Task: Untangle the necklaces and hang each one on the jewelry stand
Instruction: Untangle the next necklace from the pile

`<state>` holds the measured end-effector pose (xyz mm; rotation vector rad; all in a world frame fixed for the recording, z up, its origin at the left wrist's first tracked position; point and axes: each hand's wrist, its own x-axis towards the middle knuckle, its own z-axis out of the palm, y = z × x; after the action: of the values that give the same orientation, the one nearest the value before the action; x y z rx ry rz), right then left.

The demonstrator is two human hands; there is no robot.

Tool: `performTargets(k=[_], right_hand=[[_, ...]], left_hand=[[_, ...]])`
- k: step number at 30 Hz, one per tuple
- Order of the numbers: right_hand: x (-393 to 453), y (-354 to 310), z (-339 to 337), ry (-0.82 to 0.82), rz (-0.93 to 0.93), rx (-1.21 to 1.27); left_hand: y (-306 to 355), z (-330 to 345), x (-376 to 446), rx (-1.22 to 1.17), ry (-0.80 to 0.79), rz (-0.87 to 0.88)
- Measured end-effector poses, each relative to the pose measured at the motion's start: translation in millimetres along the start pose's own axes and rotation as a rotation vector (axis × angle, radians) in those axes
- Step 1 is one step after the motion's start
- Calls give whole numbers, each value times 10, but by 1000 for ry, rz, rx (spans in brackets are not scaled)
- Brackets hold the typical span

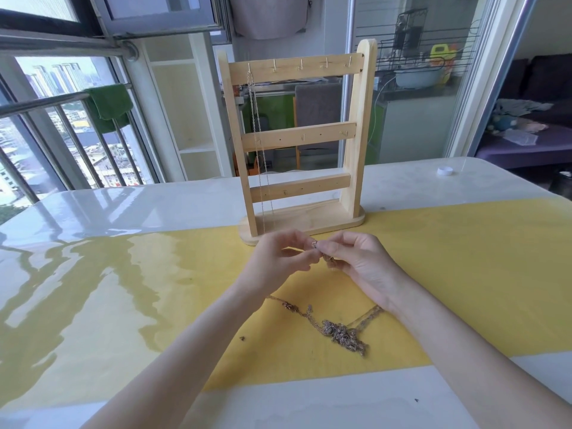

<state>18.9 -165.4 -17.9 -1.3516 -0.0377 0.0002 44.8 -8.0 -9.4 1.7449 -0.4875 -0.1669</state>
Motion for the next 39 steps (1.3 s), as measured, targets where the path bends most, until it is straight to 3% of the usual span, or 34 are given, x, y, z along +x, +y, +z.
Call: performTargets(k=[9, 17, 24, 39], right_hand=[[24, 16, -8, 51, -21, -16], [4, 22, 11, -22, -54, -150], [22, 16, 32, 144, -199, -278], [-4, 2, 69, 33, -122, -320]], left_hand=[[79, -30, 18, -59, 101, 84], [51, -36, 23, -47, 76, 18], [32, -35, 28, -175, 109, -16], [-18, -12, 46, 20, 50, 79]])
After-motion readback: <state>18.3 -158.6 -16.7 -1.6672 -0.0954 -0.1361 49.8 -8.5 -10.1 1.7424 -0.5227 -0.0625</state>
